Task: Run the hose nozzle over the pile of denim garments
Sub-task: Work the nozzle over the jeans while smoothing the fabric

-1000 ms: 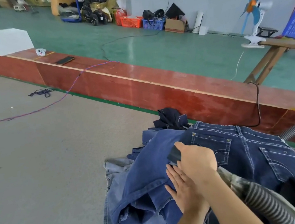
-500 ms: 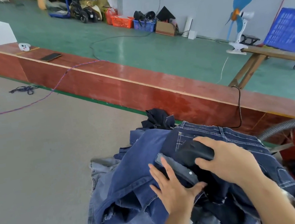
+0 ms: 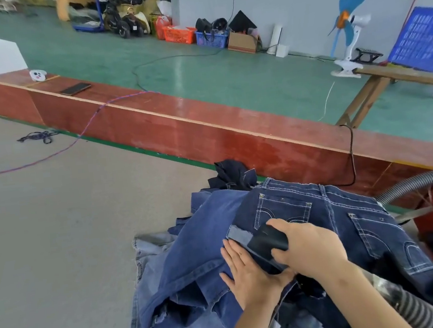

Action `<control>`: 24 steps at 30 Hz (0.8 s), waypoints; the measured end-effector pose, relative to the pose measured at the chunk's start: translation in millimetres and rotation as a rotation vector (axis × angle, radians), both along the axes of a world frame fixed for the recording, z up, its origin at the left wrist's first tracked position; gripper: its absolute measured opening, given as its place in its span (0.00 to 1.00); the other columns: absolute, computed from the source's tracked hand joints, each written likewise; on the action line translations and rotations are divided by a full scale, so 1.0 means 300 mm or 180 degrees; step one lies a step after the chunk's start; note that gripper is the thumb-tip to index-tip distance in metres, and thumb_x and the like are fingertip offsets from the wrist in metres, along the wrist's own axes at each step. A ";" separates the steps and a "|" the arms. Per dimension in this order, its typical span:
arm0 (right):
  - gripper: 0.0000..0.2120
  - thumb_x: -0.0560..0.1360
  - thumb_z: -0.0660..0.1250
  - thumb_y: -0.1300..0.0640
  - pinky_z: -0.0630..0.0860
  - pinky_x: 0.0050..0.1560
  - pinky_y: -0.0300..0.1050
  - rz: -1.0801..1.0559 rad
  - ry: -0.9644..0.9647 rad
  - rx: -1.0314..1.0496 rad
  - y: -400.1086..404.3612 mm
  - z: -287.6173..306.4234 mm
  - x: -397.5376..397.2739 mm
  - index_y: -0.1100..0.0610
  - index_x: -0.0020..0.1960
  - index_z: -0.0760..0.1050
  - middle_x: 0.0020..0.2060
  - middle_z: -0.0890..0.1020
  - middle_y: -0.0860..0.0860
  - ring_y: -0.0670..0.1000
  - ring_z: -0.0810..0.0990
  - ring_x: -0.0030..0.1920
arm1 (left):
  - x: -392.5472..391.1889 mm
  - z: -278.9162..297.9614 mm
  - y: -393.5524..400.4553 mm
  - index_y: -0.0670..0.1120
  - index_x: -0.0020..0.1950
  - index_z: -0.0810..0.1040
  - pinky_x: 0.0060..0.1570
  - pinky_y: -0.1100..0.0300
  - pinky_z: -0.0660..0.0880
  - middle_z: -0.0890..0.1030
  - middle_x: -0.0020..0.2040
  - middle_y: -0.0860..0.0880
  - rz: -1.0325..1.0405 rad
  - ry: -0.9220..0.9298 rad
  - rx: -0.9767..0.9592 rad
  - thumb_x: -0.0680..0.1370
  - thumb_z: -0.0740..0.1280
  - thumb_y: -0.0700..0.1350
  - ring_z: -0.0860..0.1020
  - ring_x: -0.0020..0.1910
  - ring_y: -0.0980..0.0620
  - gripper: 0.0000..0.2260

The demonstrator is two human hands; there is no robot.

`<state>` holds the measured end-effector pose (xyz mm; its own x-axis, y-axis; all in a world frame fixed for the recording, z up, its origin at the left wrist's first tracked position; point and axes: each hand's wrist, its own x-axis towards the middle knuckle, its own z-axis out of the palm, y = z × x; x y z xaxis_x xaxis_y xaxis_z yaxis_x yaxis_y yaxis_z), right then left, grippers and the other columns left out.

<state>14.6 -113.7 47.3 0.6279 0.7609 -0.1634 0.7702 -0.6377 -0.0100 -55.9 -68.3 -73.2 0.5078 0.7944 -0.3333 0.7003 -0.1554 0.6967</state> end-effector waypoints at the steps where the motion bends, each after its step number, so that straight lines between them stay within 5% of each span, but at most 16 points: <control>1: 0.25 0.75 0.61 0.45 0.69 0.40 0.43 -0.0007 -0.0013 0.0027 0.009 -0.006 0.002 0.37 0.71 0.58 0.54 0.80 0.46 0.53 0.79 0.53 | 0.000 0.000 -0.001 0.47 0.67 0.20 0.74 0.44 0.40 0.28 0.76 0.51 0.0000 0.0014 0.0002 0.60 0.62 0.74 0.27 0.73 0.54 0.60; 8: 0.25 0.77 0.61 0.45 0.72 0.44 0.45 0.0049 -0.0119 0.0071 0.081 -0.030 -0.007 0.40 0.72 0.58 0.56 0.80 0.47 0.54 0.80 0.54 | 0.001 -0.004 0.000 0.46 0.65 0.18 0.75 0.45 0.40 0.25 0.71 0.54 0.0038 0.0005 -0.0012 0.61 0.64 0.73 0.29 0.74 0.52 0.61; 16: 0.26 0.79 0.59 0.46 0.69 0.40 0.45 0.0108 -0.0322 0.0140 0.184 -0.076 -0.061 0.43 0.76 0.55 0.53 0.81 0.51 0.54 0.81 0.51 | 0.004 -0.017 0.006 0.44 0.69 0.22 0.75 0.44 0.43 0.29 0.76 0.46 -0.0066 0.0144 0.0153 0.76 0.56 0.62 0.31 0.76 0.48 0.45; 24: 0.26 0.77 0.61 0.41 0.69 0.39 0.44 -0.0404 0.0037 0.1064 0.102 0.079 0.040 0.34 0.72 0.57 0.51 0.81 0.44 0.52 0.79 0.48 | -0.008 -0.001 0.003 0.58 0.67 0.19 0.72 0.36 0.44 0.17 0.68 0.48 -0.0220 -0.0137 0.0093 0.58 0.66 0.77 0.29 0.75 0.46 0.62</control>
